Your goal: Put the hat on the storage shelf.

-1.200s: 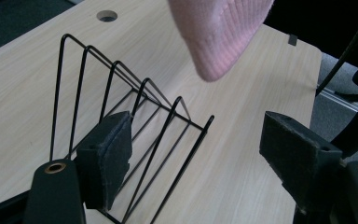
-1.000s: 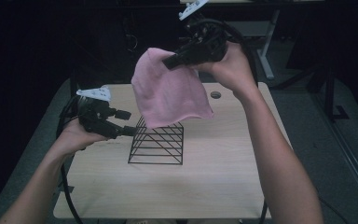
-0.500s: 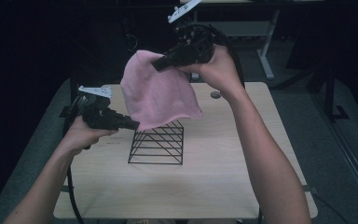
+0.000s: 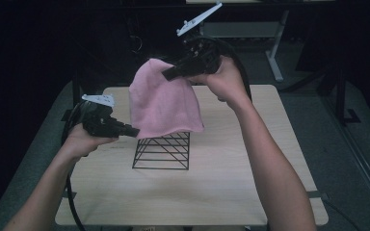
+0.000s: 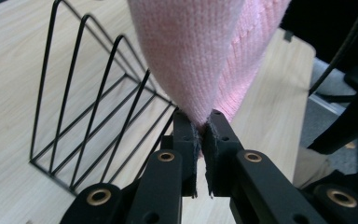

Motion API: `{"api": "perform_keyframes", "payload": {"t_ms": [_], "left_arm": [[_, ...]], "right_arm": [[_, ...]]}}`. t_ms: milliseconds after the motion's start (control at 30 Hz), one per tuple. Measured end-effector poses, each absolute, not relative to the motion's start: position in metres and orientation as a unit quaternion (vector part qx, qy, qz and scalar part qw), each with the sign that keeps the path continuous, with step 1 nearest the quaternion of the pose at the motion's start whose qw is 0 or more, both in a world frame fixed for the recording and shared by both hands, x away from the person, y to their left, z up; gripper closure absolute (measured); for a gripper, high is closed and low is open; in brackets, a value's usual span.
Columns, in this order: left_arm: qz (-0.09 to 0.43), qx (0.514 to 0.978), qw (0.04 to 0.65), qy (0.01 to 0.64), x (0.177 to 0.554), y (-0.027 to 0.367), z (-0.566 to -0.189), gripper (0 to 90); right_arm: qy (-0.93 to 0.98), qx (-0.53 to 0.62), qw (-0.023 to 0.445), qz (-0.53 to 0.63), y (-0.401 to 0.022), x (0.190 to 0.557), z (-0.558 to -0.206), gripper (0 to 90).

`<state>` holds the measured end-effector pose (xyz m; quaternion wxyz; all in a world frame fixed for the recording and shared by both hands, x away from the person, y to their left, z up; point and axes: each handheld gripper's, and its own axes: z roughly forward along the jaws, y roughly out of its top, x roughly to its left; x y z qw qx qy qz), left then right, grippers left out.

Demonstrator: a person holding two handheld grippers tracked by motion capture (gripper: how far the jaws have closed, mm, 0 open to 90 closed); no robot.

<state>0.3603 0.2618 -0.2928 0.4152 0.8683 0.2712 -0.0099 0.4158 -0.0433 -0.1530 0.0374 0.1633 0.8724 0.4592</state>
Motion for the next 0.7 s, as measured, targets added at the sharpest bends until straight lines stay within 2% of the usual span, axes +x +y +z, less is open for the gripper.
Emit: {"api": "perform_keyframes", "payload": {"t_ms": [333,700], "left_arm": [[0.004,0.873,0.400,0.280,0.367,0.258,-0.302,84.5],[0.011,0.875,0.398,0.275,0.369,0.243,-0.307,84.4]], "right_arm": [[0.872,0.180,0.030,0.454,-0.054,0.423,-0.170,79.5],[0.866,0.181,0.036,0.464,-0.068,0.421,-0.174,79.5]]}}
